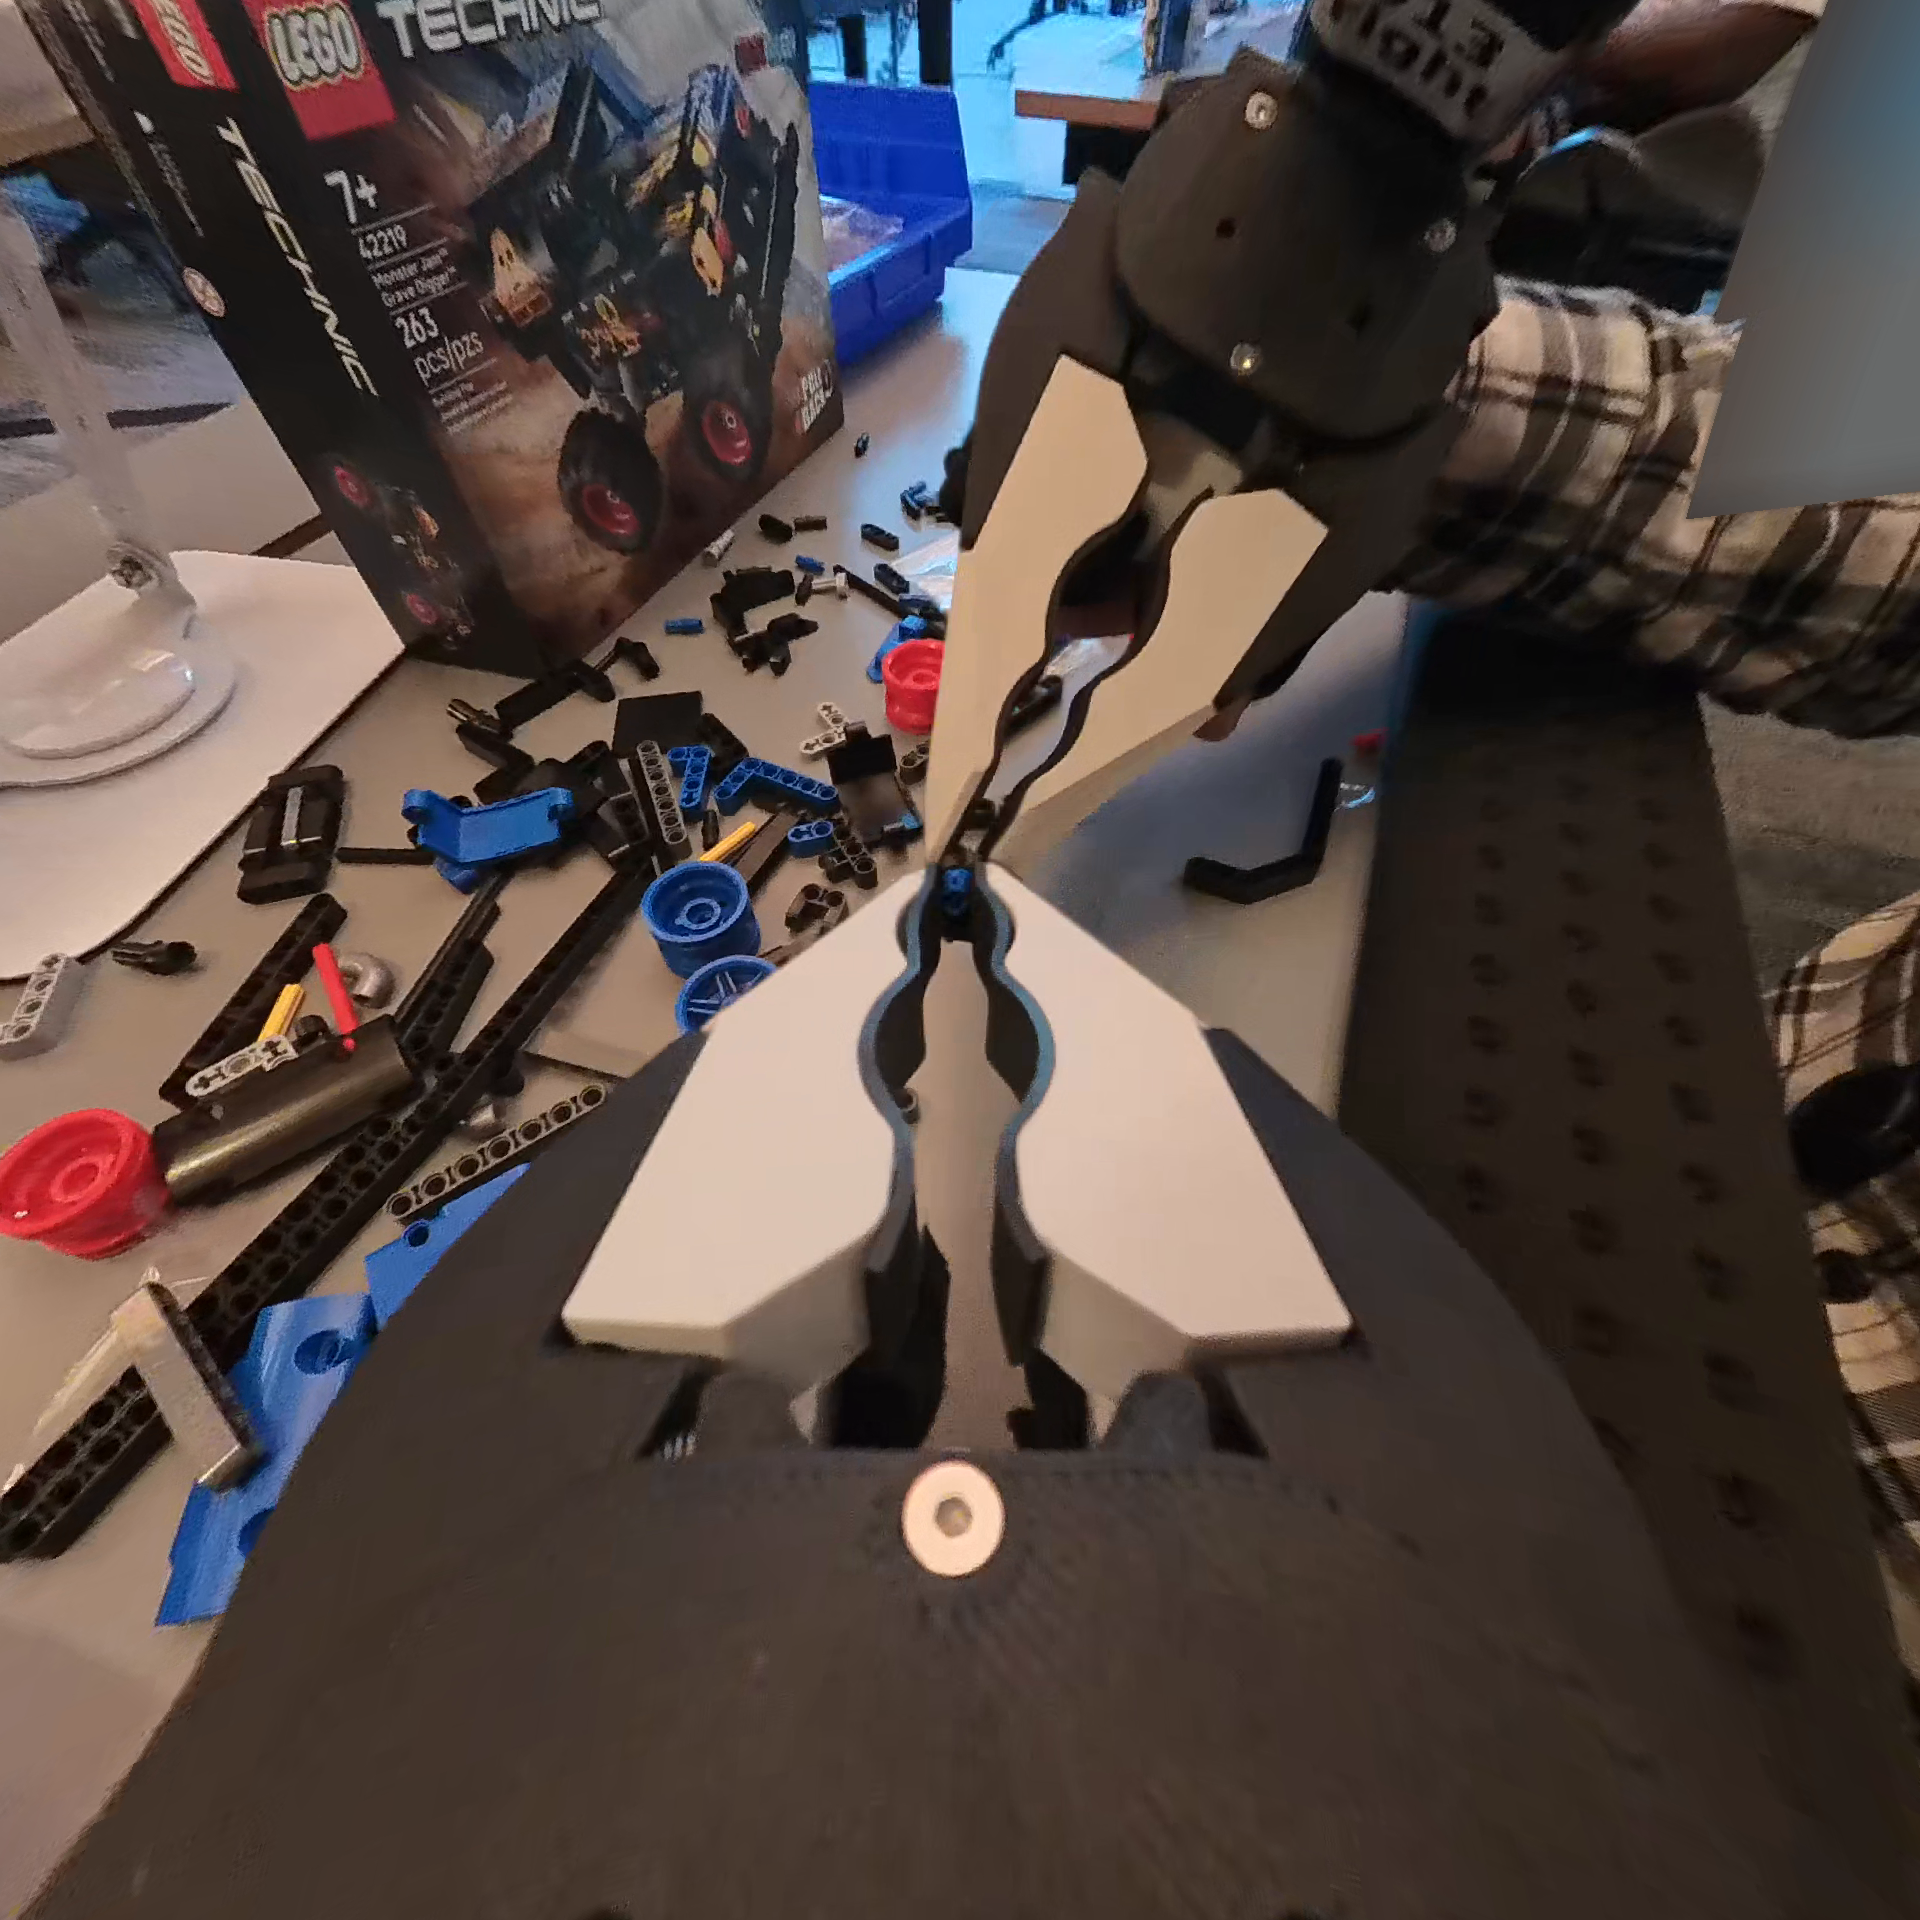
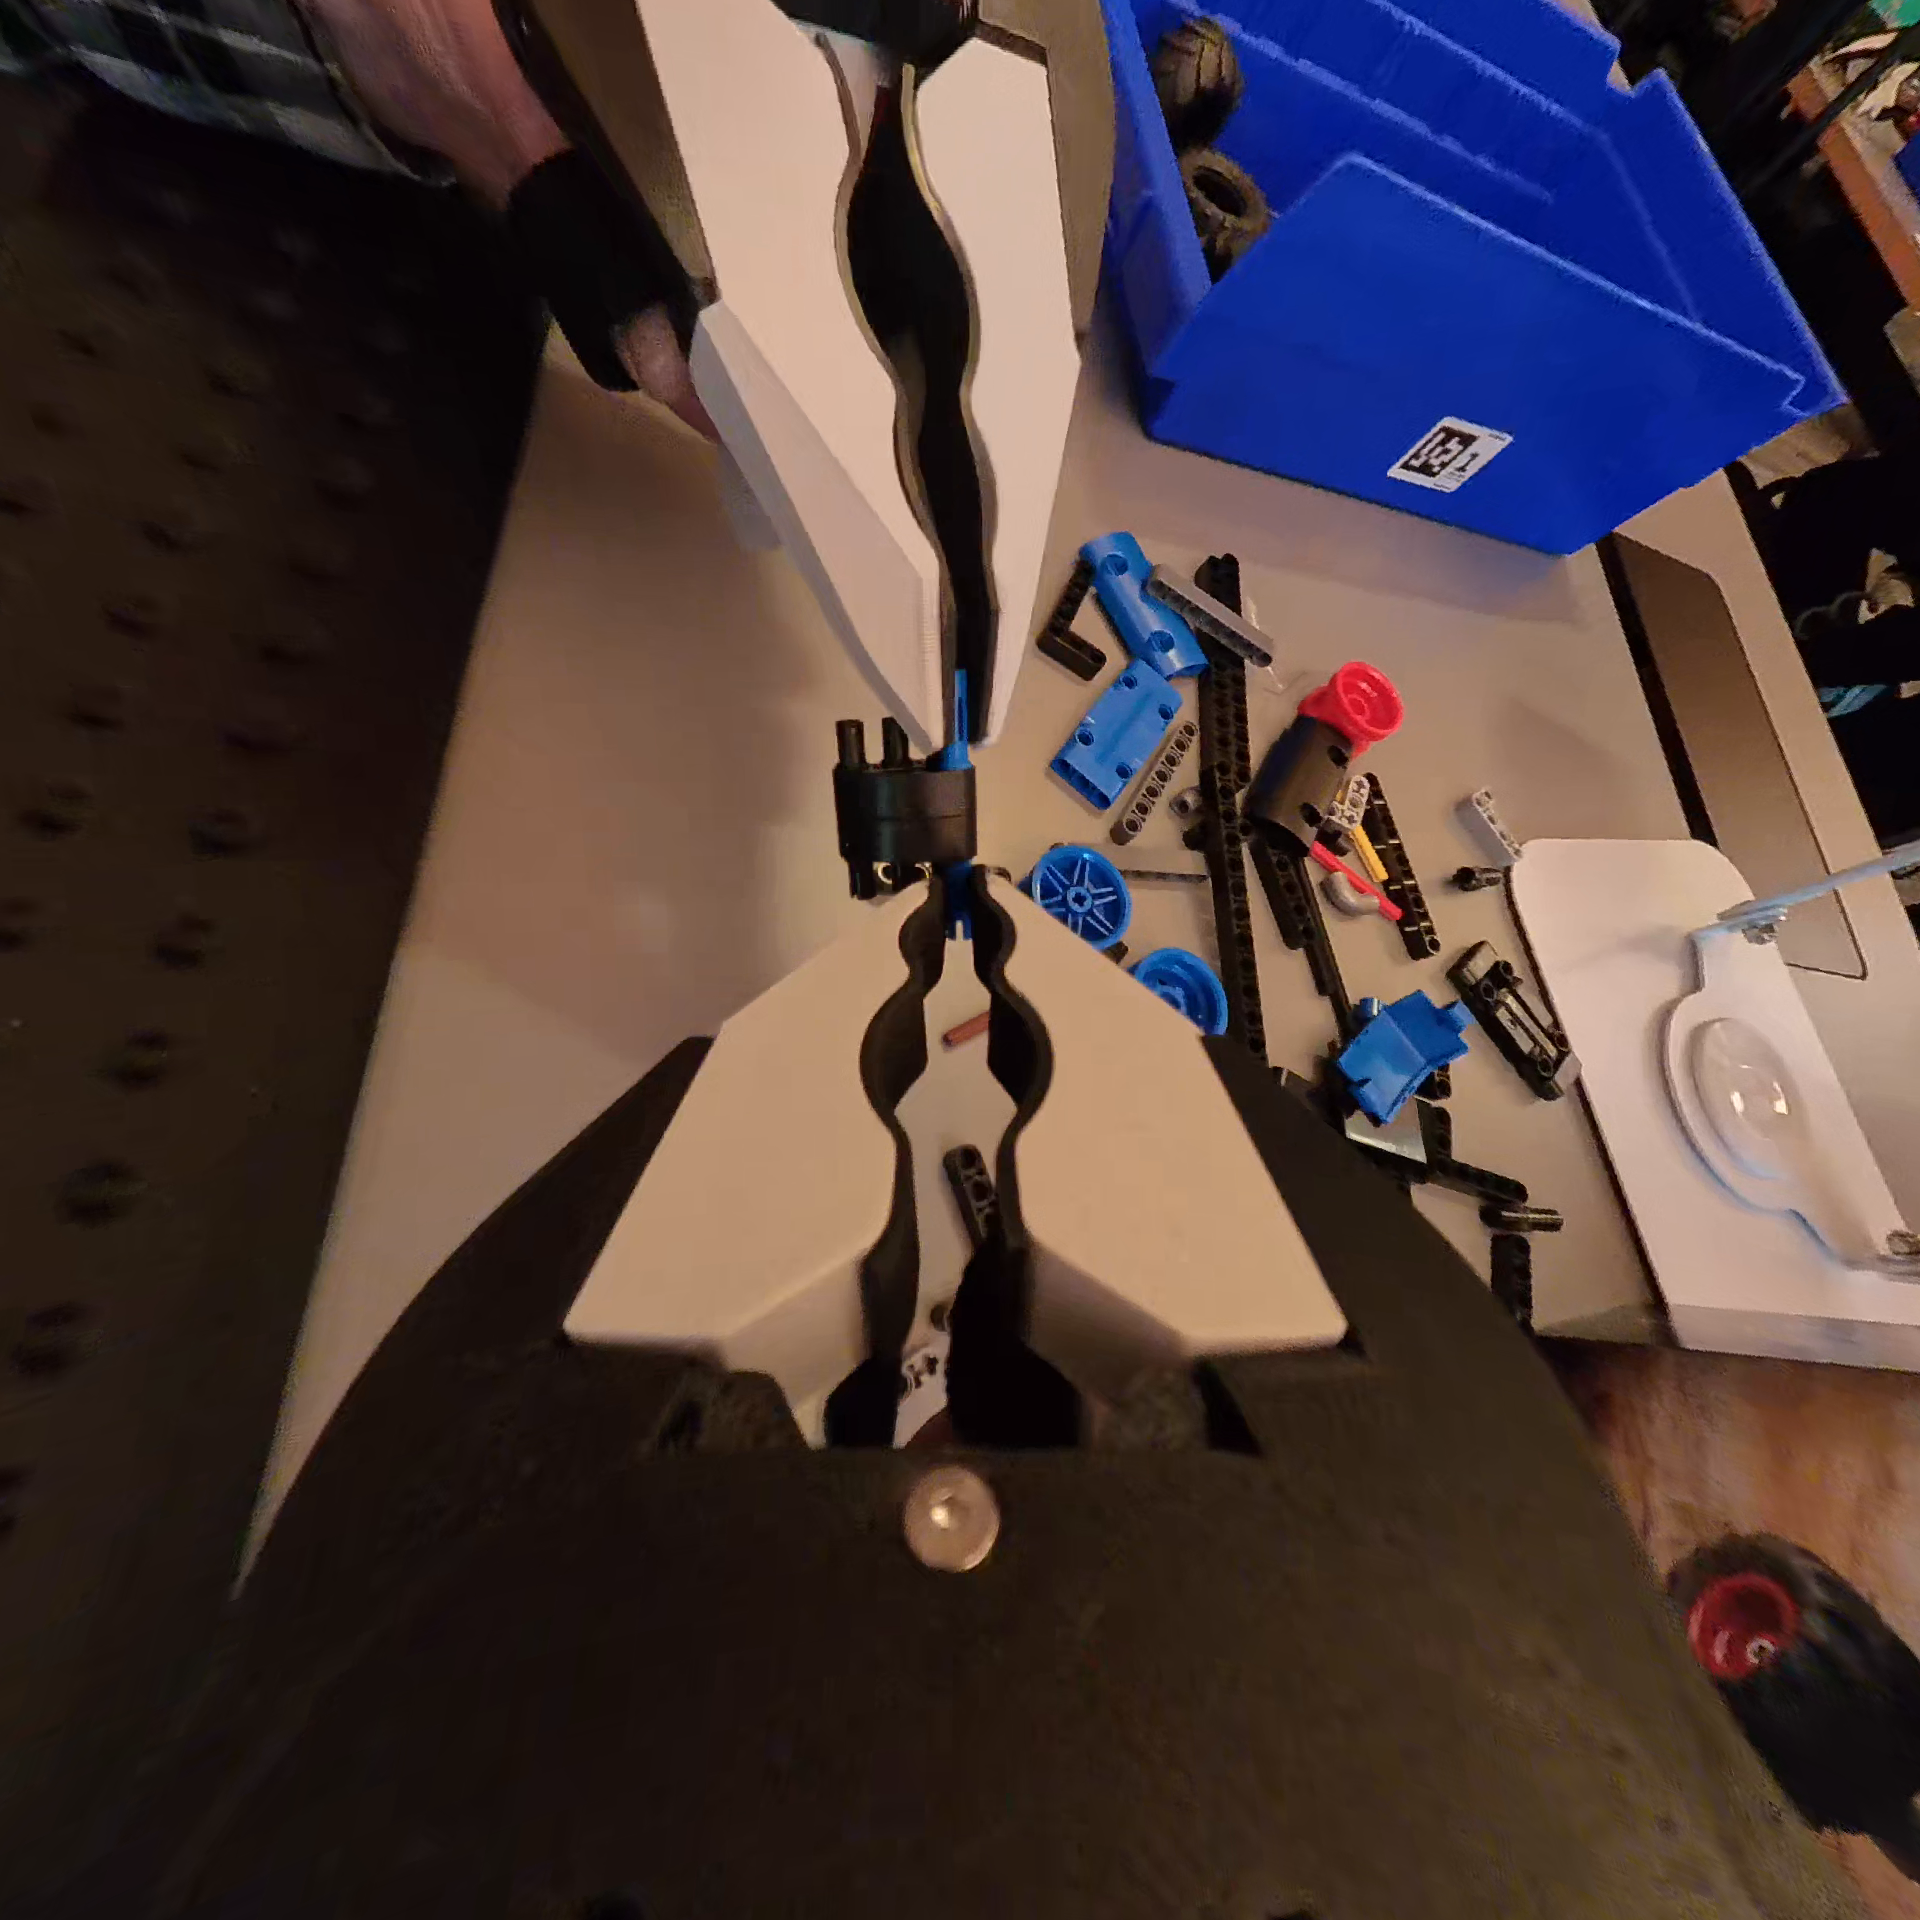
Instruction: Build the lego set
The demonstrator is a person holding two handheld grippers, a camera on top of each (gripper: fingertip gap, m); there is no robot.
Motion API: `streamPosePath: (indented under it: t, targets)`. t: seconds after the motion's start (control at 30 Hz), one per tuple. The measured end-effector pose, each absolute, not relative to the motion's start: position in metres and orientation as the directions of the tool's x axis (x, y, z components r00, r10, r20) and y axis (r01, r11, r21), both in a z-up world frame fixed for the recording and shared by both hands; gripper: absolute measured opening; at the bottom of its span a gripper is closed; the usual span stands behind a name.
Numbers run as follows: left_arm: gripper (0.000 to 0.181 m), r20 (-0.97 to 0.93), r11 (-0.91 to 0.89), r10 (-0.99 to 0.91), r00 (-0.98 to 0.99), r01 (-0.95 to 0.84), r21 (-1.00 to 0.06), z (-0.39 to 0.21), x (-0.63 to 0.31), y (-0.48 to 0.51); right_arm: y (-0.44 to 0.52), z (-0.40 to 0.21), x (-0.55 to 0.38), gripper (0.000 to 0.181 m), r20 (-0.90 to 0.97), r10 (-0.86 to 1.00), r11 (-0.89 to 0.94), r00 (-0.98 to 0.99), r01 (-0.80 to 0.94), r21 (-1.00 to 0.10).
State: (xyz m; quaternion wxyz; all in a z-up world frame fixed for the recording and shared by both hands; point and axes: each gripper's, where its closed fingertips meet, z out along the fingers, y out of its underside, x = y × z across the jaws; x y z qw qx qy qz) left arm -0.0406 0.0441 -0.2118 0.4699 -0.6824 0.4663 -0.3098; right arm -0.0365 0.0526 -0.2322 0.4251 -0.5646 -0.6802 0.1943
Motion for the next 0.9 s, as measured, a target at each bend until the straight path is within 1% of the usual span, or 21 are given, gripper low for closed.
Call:
streamPosePath:
  t: [0.07, 0.17, 0.2, 0.27, 0.37, 0.43, 0.53, 0.63, 0.83, 0.9]
  targets:
    - [0.003, -0.044, -0.104, -0.923, 0.383, -0.359, -0.928, -0.212, -0.041, 0.045, 0.054, -0.232, -0.036, 0.003, 0.348, 0.937, 0.271, 0.016, 0.596, -0.756]
    - [0.002, -0.072, -0.091, -0.890, 0.450, -0.330, -0.940, -0.203, -0.044, 0.056, 0.065, -0.224, -0.036, 0.005, 0.338, 0.936, 0.226, 0.101, 0.565, -0.794]
    - [0.002, -0.087, -0.082, -0.870, 0.485, -0.317, -0.945, -0.198, -0.047, 0.061, 0.071, -0.221, -0.035, 0.011, 0.330, 0.933, 0.197, 0.145, 0.562, -0.803]
    - [0.002, -0.084, -0.076, -0.837, 0.541, -0.268, -0.961, -0.185, -0.054, 0.070, 0.083, -0.219, -0.031, 0.035, 0.294, 0.926, 0.123, 0.236, 0.548, -0.828]
    - [0.002, -0.086, -0.053, -0.769, 0.634, -0.197, -0.979, -0.167, -0.066, 0.084, 0.080, -0.221, -0.030, 0.037, 0.186, 0.948, 0.025, 0.258, 0.522, -0.852]
    - [0.002, -0.087, -0.037, -0.756, 0.649, -0.174, -0.984, -0.162, -0.062, 0.086, 0.070, -0.216, -0.038, 0.038, 0.086, 0.968, -0.034, 0.237, 0.460, -0.887]
    - [0.002, -0.148, 0.003, -0.729, 0.669, -0.213, -0.977, -0.162, -0.052, 0.087, 0.066, -0.203, -0.049, 0.043, 0.007, 0.969, -0.085, 0.246, 0.364, -0.927]
    - [0.001, -0.190, 0.046, -0.703, 0.685, -0.223, -0.974, -0.158, -0.043, 0.086, 0.070, -0.196, -0.052, 0.043, -0.065, 0.957, -0.148, 0.284, 0.280, -0.949]
    - [0.003, -0.165, 0.061, -0.675, 0.720, -0.168, -0.984, -0.152, -0.042, 0.086, 0.084, -0.180, -0.042, 0.020, -0.129, 0.926, -0.193, 0.354, 0.149, -0.970]
    - [0.003, -0.160, 0.069, -0.669, 0.726, -0.154, -0.986, -0.150, -0.040, 0.085, 0.084, -0.181, -0.042, 0.023, -0.116, 0.923, -0.187, 0.366, 0.164, -0.968]
